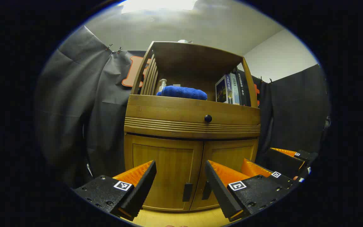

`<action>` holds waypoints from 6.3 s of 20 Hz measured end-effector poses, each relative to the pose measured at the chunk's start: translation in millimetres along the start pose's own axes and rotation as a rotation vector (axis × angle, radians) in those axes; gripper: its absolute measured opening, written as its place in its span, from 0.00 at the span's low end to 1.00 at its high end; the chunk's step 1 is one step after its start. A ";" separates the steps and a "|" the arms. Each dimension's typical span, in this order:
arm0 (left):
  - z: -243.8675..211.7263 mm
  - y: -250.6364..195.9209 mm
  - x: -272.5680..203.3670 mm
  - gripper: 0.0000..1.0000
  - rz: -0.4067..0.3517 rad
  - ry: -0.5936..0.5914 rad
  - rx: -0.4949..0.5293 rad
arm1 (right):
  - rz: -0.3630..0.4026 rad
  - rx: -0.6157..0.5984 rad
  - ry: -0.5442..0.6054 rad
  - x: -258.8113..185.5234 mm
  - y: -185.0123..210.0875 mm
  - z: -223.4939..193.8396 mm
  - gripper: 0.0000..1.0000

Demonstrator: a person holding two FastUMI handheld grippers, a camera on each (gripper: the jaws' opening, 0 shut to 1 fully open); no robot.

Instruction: Open the right door of the double-door shoe cabinet with the right hand, and open the left door with the left hand.

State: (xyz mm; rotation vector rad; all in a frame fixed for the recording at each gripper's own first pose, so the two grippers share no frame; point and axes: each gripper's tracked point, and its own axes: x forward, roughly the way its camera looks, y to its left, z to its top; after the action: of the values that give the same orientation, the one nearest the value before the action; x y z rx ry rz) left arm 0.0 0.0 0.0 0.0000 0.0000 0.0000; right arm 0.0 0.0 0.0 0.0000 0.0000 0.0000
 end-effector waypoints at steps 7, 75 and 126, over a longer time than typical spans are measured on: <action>2.9 -9.9 2.9 0.95 -0.014 -0.012 0.031 | -0.005 0.013 0.017 14.8 -4.7 -7.5 1.00; -4.8 77.4 -78.2 0.92 0.225 0.063 0.108 | -0.113 0.110 0.454 12.8 -12.6 -175.0 0.25; -92.0 -62.2 -23.7 0.95 -0.117 0.207 0.001 | -0.318 0.078 0.433 -87.4 -211.5 -166.5 0.05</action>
State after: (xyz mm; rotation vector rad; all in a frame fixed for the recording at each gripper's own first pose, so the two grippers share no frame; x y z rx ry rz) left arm -23.7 -62.2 -92.0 0.0013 0.2067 -0.1173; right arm -87.4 -211.5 -166.5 0.0777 0.4330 -0.3181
